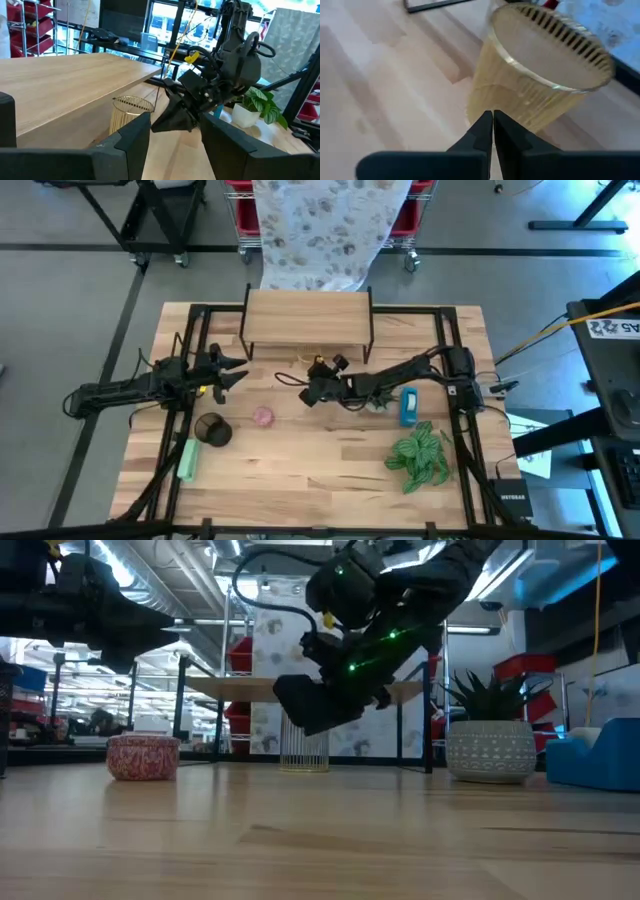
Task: Stock shelves
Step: Put the gold pen holder under the shelf
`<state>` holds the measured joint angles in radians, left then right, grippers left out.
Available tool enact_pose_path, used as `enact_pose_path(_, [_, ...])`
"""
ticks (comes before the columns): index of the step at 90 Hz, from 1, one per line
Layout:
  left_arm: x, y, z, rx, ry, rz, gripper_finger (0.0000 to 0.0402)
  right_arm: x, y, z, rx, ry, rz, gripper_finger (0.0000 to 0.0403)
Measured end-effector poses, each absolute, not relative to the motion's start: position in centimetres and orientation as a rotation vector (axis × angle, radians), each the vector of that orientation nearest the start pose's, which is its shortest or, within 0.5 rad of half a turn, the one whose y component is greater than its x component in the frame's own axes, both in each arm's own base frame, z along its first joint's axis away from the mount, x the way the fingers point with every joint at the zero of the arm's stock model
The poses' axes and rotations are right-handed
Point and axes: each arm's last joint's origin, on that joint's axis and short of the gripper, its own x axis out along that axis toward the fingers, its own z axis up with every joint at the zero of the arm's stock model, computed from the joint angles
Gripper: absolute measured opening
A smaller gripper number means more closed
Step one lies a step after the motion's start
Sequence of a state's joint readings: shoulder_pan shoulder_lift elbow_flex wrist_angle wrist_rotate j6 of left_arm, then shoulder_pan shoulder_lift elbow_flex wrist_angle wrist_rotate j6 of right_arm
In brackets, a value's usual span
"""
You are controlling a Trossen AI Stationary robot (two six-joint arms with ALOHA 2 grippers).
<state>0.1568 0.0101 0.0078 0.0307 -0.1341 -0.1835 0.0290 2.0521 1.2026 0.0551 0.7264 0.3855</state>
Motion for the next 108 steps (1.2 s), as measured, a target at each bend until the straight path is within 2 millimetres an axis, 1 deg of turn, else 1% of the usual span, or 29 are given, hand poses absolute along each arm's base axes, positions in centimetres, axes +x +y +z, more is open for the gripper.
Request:
enact_pose_path(25, [9.6, 1.9, 16.8, -0.182, -0.055, 0.287, 0.0158, 41.1, -2.6, 13.0, 0.059, 0.599, -0.854, 0.0])
enact_pose_path(34, [9.6, 1.9, 16.8, -0.182, -0.055, 0.287, 0.0158, 41.1, -2.7, 13.0, 0.048, 0.597, -0.868, 0.0])
enact_pose_path(39, [9.6, 1.9, 16.8, -0.182, -0.055, 0.287, 0.0158, 41.1, -2.5, 13.1, 0.025, 0.595, -0.882, 0.0])
enact_pose_path(48, [9.6, 1.9, 16.8, -0.182, -0.055, 0.287, 0.0158, 41.1, -1.2, 13.6, 0.016, 0.58, -0.851, 0.0])
enact_pose_path(57, [9.6, 1.9, 16.8, -0.182, -0.055, 0.287, 0.0158, 41.6, 0.0, 14.0, 0.059, 0.573, -0.74, 0.0])
enact_pose_path(63, [9.6, 1.9, 16.8, -0.182, -0.055, 0.287, 0.0158, 42.1, 0.2, 13.6, 0.095, 0.557, -0.666, 0.0])
enact_pose_path(71, [9.6, 1.9, 16.8, -0.182, -0.055, 0.287, 0.0158, 42.6, -0.1, 12.6, 0.102, 0.541, -0.645, 0.0])
enact_pose_path(78, [9.6, 1.9, 16.8, -0.182, -0.056, 0.288, 0.0158, 42.8, -0.8, 11.8, 0.107, 0.536, -0.657, 0.0])
enact_pose_path(86, [9.6, 1.9, 16.8, -0.182, -0.056, 0.287, 0.0158, 42.9, -1.5, 11.3, 0.111, 0.54, -0.672, 0.0])
enact_pose_path(108, [9.6, 1.9, 16.8, -0.182, -0.056, 0.287, 0.0158, 42.9, -2.9, 11.4, 0.078, 0.529, -0.705, 0.0])
